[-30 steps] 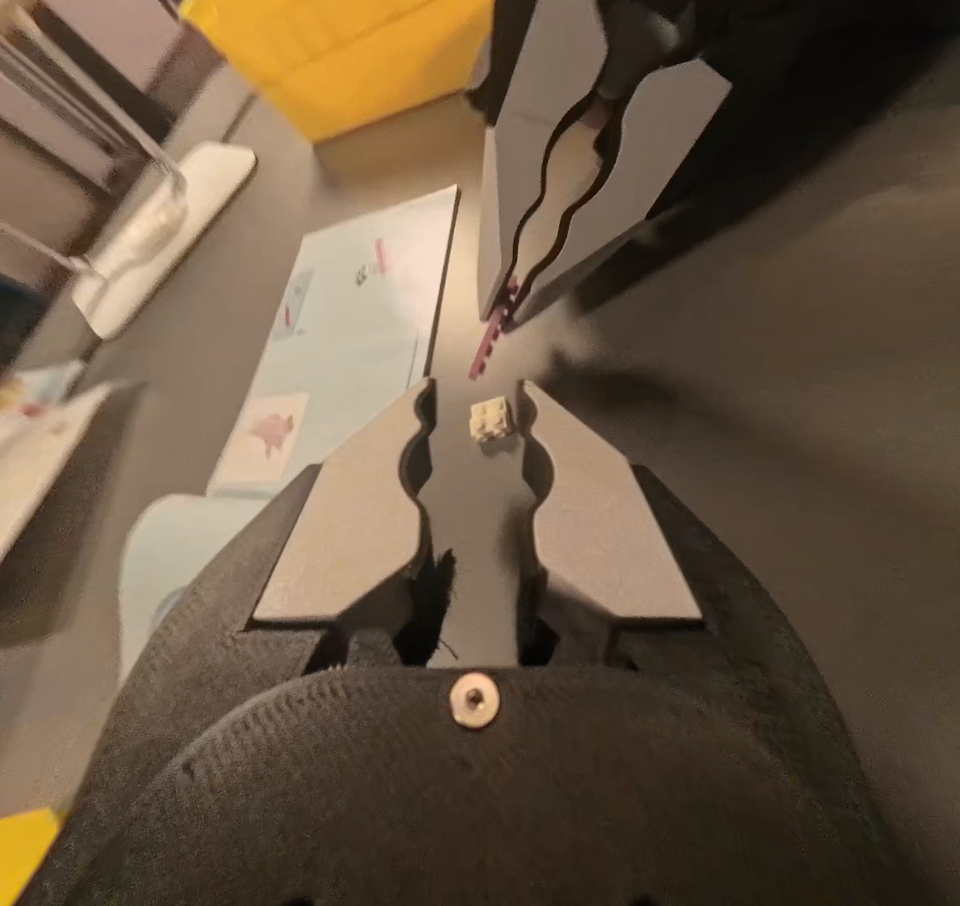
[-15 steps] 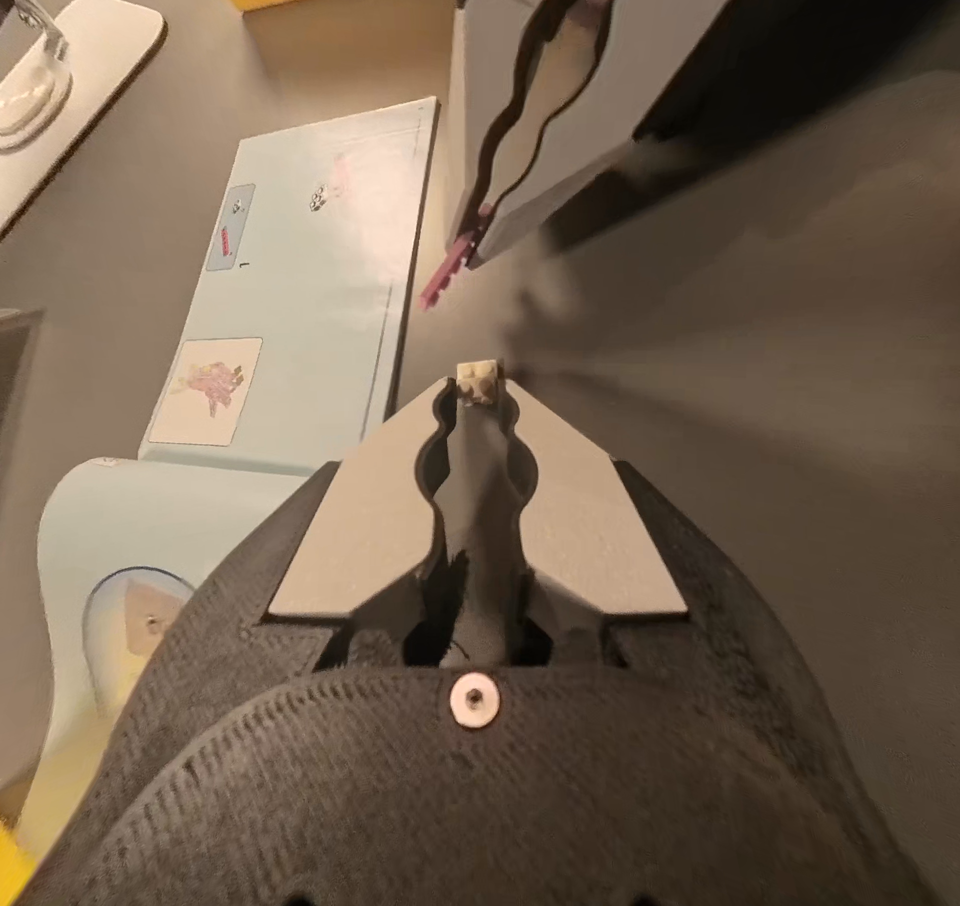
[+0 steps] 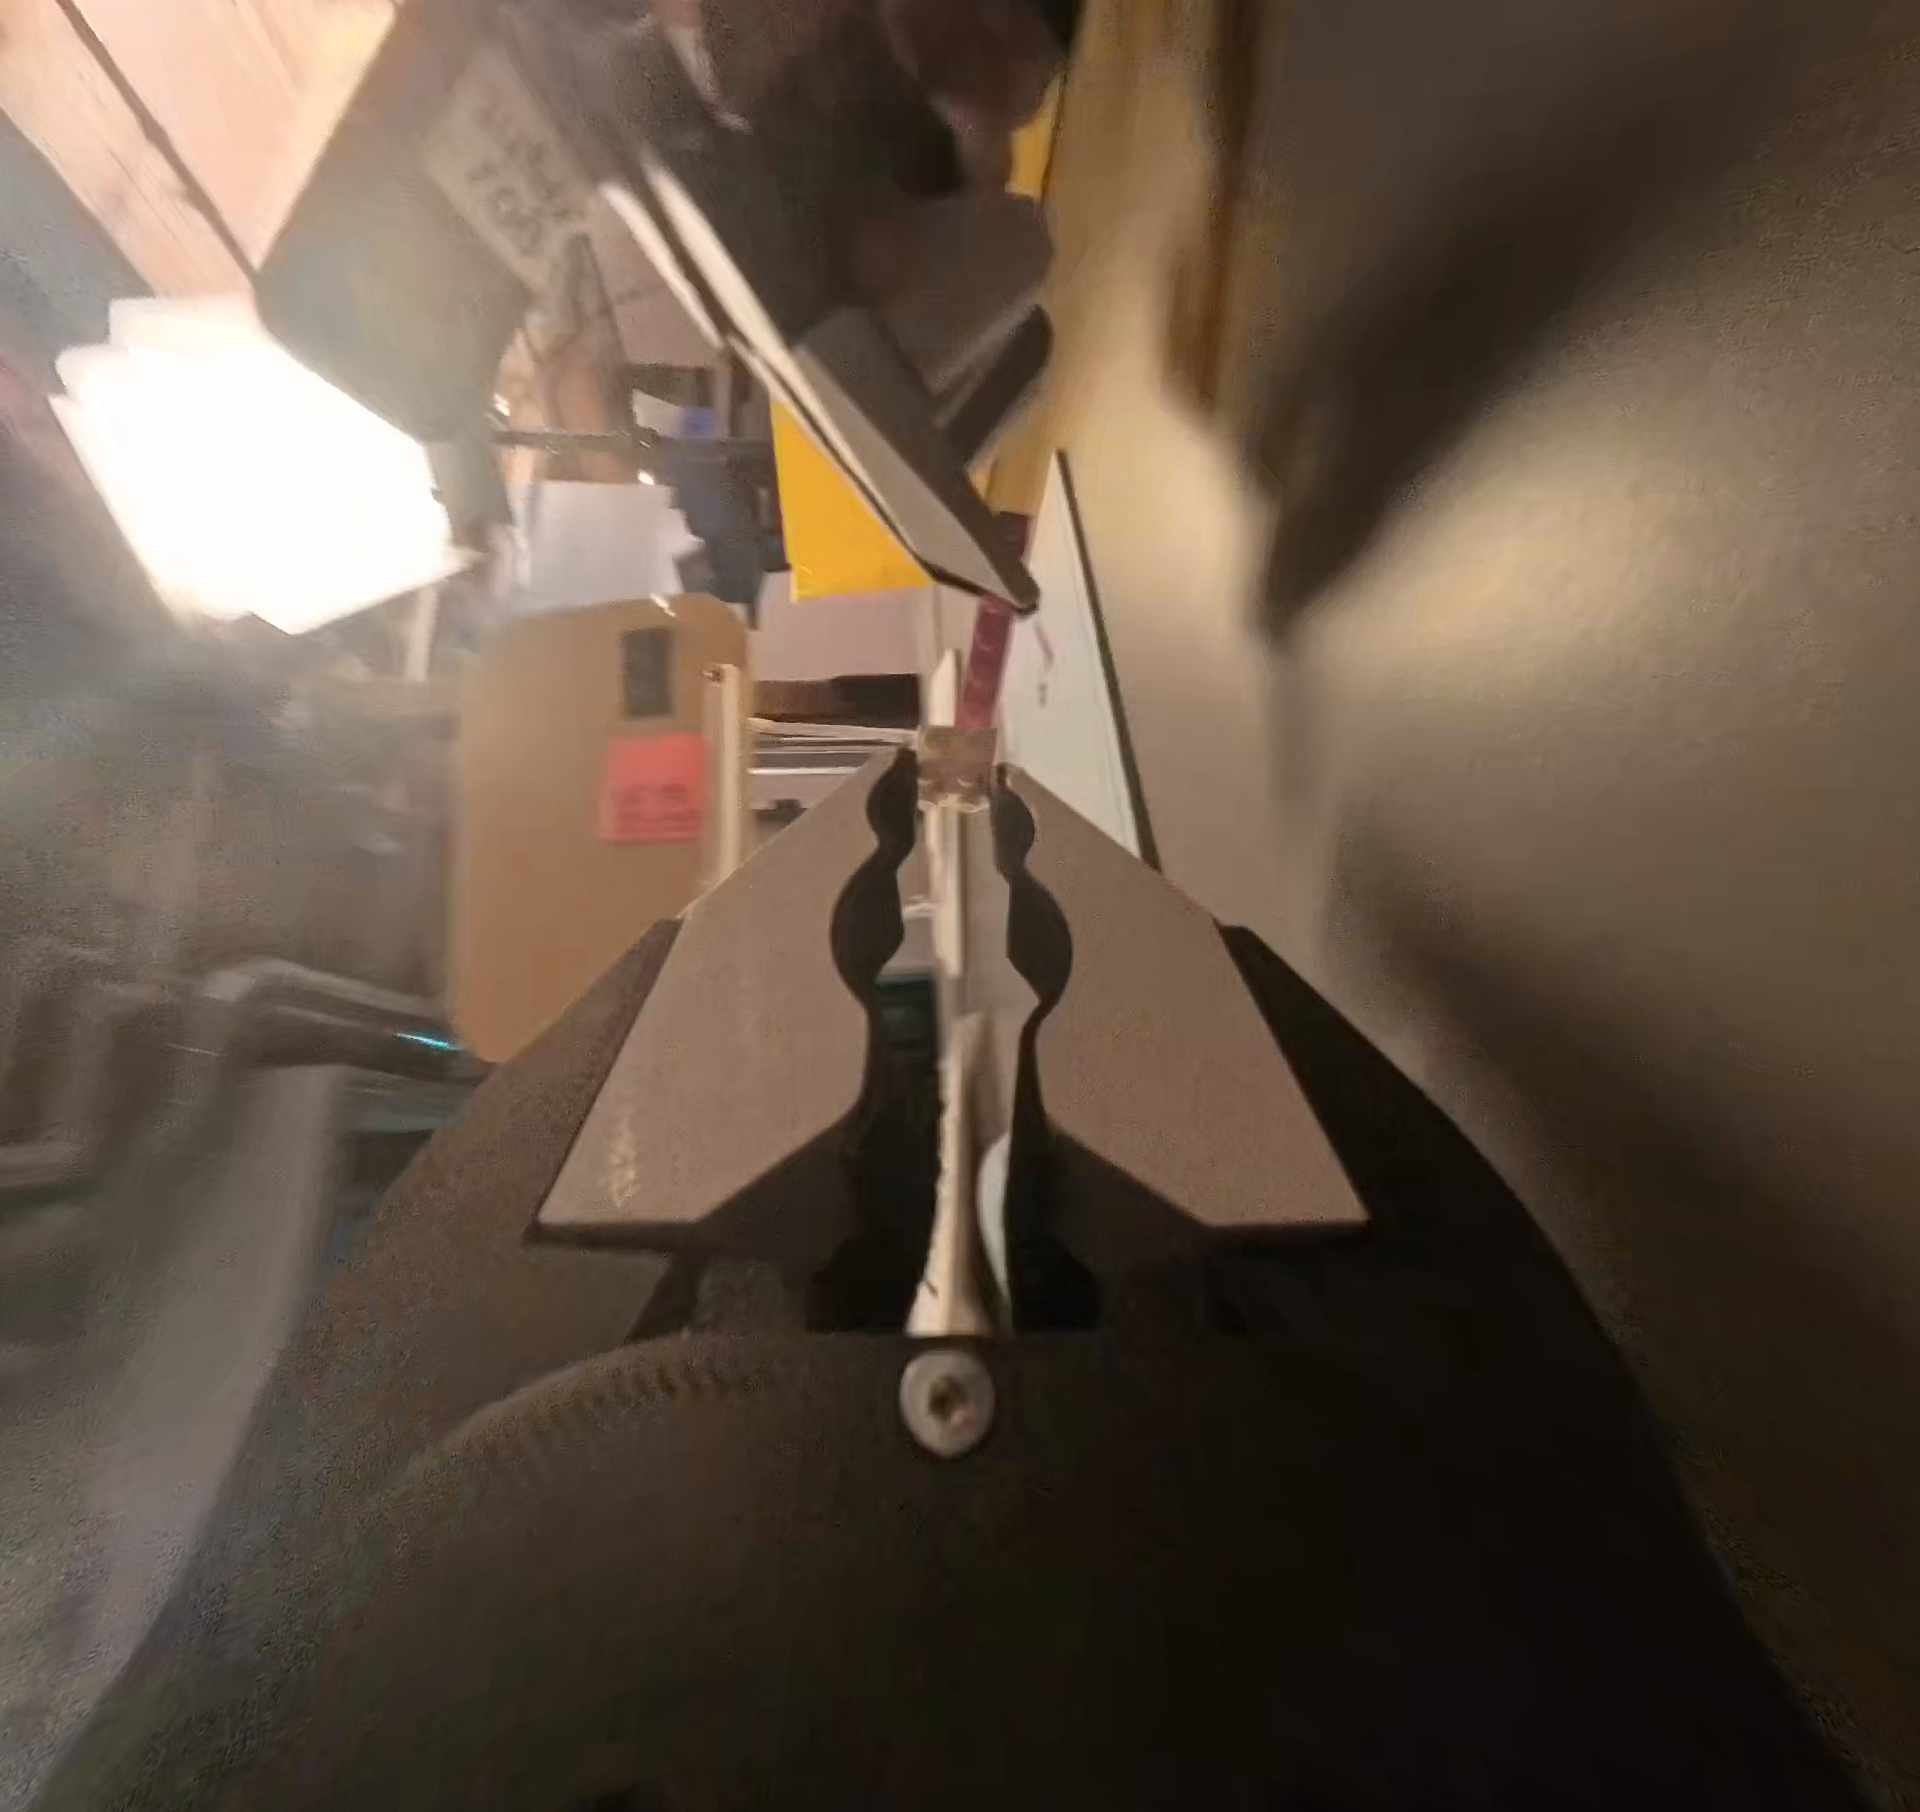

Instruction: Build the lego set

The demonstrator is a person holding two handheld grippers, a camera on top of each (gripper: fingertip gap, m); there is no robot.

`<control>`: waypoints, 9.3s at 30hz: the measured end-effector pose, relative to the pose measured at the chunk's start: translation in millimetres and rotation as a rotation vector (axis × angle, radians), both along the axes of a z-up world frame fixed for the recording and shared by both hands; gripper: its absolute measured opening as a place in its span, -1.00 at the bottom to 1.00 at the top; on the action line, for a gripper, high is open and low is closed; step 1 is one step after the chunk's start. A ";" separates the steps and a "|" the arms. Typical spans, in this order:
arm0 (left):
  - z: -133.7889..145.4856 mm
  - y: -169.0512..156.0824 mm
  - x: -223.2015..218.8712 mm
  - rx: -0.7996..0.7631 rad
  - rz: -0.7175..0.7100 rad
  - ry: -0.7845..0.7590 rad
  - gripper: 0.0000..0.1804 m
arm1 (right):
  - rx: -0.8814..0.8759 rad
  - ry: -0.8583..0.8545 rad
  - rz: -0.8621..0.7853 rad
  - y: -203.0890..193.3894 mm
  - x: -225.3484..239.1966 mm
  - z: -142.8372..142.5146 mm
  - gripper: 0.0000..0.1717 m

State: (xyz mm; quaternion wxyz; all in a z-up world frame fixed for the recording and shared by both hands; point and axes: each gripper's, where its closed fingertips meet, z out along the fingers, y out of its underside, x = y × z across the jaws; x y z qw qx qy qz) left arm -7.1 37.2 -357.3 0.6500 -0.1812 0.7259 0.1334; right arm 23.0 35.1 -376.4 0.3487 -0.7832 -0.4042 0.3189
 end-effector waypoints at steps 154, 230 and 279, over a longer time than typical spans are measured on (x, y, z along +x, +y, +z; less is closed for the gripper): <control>-12.6 -43.4 -0.6 -1.029 -0.262 0.099 -0.86 | -0.618 0.198 0.133 -55.6 -21.8 -1.7 -0.96; -16.2 -29.9 11.0 -0.536 -0.192 0.072 -0.86 | 0.069 -0.333 0.174 -33.3 3.2 -23.6 -0.97; -17.1 -52.1 19.6 -1.074 -0.123 0.133 -1.00 | 0.344 -0.219 0.136 -46.8 -22.4 -5.2 -0.97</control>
